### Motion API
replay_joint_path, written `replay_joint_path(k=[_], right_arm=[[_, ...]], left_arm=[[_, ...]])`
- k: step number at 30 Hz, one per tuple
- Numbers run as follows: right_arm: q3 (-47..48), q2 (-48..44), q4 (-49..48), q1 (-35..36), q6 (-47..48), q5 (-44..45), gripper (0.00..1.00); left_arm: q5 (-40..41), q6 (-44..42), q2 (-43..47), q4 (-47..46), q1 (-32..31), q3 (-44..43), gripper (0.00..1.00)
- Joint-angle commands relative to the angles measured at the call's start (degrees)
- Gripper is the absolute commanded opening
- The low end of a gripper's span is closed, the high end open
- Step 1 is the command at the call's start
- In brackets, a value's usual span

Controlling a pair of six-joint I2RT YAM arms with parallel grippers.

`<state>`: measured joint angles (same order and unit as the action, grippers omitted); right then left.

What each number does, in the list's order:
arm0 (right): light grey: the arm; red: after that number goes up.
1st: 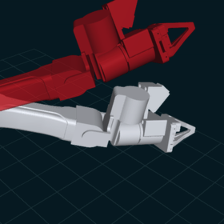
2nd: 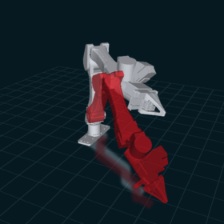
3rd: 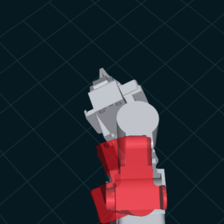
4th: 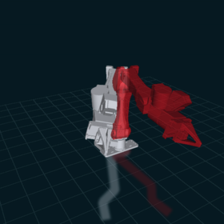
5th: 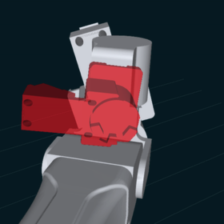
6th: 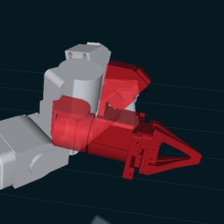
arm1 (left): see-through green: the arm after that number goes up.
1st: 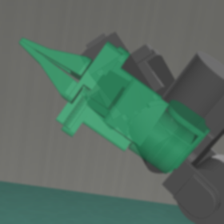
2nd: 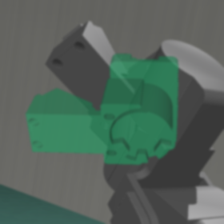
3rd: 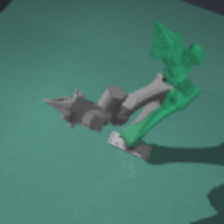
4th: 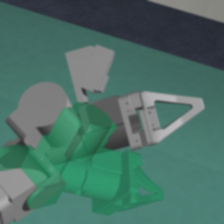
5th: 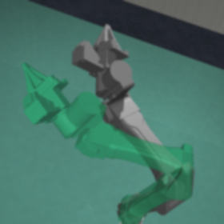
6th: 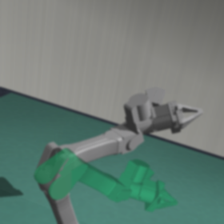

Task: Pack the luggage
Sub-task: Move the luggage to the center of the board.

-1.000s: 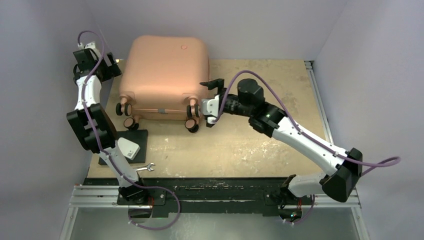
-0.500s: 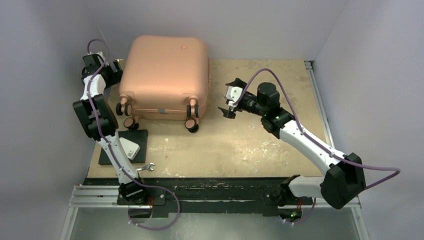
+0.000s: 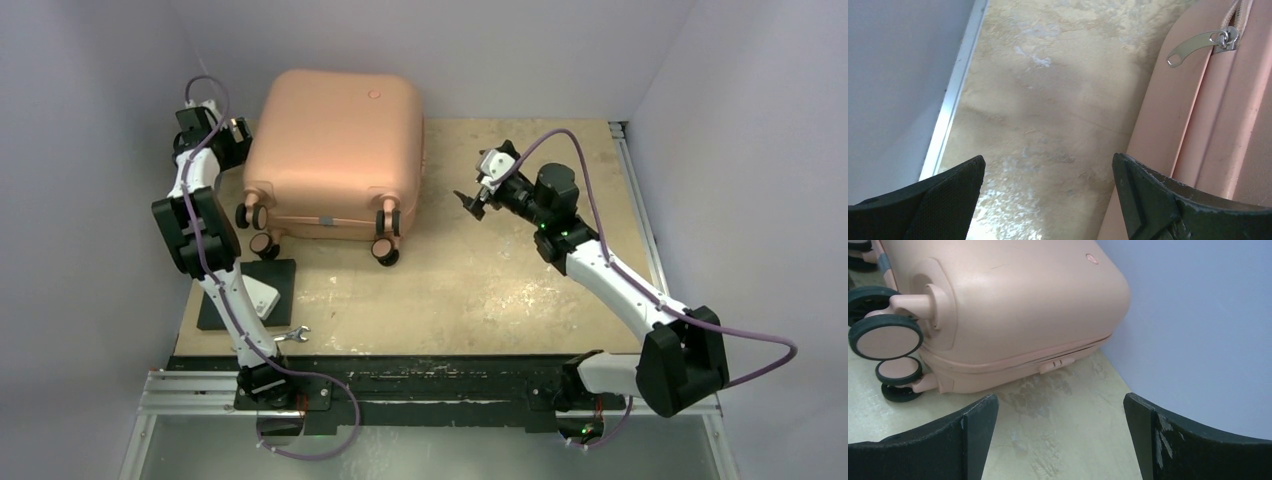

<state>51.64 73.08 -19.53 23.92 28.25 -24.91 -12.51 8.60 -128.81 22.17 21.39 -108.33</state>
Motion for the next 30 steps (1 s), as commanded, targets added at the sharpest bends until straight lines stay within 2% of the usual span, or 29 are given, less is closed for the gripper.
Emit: replay_joint_path(k=[1, 7, 19, 26, 30], right_arm=[[-0.9, -0.5, -4.8, -1.4, -2.9, 2.5, 0.99], [-1.2, 0.1, -7.0, -3.5, -6.0, 8.8, 0.99], [-1.5, -1.6, -10.0, -12.2, -15.8, 21.7, 0.99], [2.6, -2.9, -5.5, -18.1, -18.2, 30.1, 0.97], [4.9, -4.2, -2.3, -23.6, -18.2, 31.4, 0.97]], left_arm=[[-7.0, -1.6, -0.2, 2.4, -9.4, 5.2, 0.97], [-9.0, -1.5, 1.4, 2.2, -13.0, 8.6, 0.97], [-10.8, -2.3, 5.2, 2.7, -20.5, 13.1, 0.96], [-12.9, -3.8, 7.5, 4.7, -23.4, 14.1, 0.96], [-13.7, -5.9, 9.2, 6.0, -23.4, 15.4, 0.96]])
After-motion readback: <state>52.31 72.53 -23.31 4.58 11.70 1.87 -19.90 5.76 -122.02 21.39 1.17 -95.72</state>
